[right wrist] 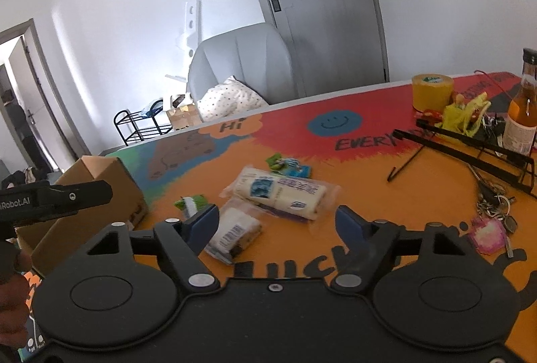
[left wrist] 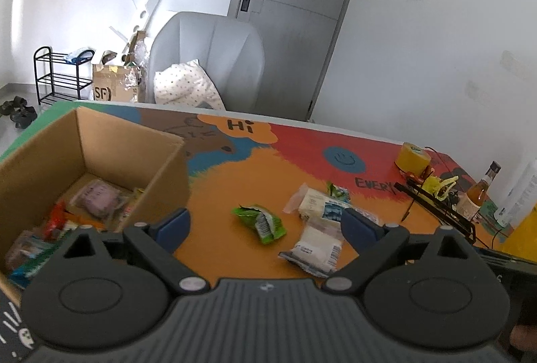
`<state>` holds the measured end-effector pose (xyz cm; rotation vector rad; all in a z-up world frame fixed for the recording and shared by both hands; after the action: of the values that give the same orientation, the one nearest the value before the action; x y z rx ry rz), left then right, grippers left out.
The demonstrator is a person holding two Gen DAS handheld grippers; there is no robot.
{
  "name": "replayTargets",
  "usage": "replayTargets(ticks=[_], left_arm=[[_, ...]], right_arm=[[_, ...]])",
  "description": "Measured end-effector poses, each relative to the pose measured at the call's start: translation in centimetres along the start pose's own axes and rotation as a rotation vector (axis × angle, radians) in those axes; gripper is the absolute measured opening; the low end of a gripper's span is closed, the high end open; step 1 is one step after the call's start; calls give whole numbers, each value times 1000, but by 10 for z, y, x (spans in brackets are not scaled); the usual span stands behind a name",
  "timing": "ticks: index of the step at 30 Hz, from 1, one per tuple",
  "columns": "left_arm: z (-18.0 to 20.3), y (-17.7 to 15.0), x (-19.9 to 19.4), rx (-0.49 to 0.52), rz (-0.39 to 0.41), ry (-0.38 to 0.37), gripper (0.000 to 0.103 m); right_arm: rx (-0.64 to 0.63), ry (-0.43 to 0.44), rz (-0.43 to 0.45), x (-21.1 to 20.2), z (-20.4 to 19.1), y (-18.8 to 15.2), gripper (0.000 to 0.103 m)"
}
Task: Organize snacks
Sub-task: 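Move both tools back over the remaining snacks on the table, then grasp the green wrapper with left tool while right grasps cream cake bag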
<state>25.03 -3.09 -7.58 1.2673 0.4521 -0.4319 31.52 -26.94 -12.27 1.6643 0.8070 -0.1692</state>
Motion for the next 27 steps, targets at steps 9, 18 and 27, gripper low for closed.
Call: replayTargets(ticks=[9,18,27], left_arm=[[6,-5,42,-7,-70,4,68],[3,-11,82,-24,-143,6,48],[-2,-16,116,-47,-205,27,47]], right_arm=[[27,21,-32,28,15,3,57],[18,45,-53,59,17,11,55],[7,66,-67,88,13,21,52]])
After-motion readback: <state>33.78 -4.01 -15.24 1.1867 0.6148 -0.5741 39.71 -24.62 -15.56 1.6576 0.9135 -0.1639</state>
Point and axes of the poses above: each gripper's, at about its wrist camera, not at the fingertips, and x roughly the way its jaws point, z to its right, y to its top, the point moved 5 cm from there along x, roughly the way its jaws point, and after that the axes turned 1 degree about -y, right-handed, at the moved point
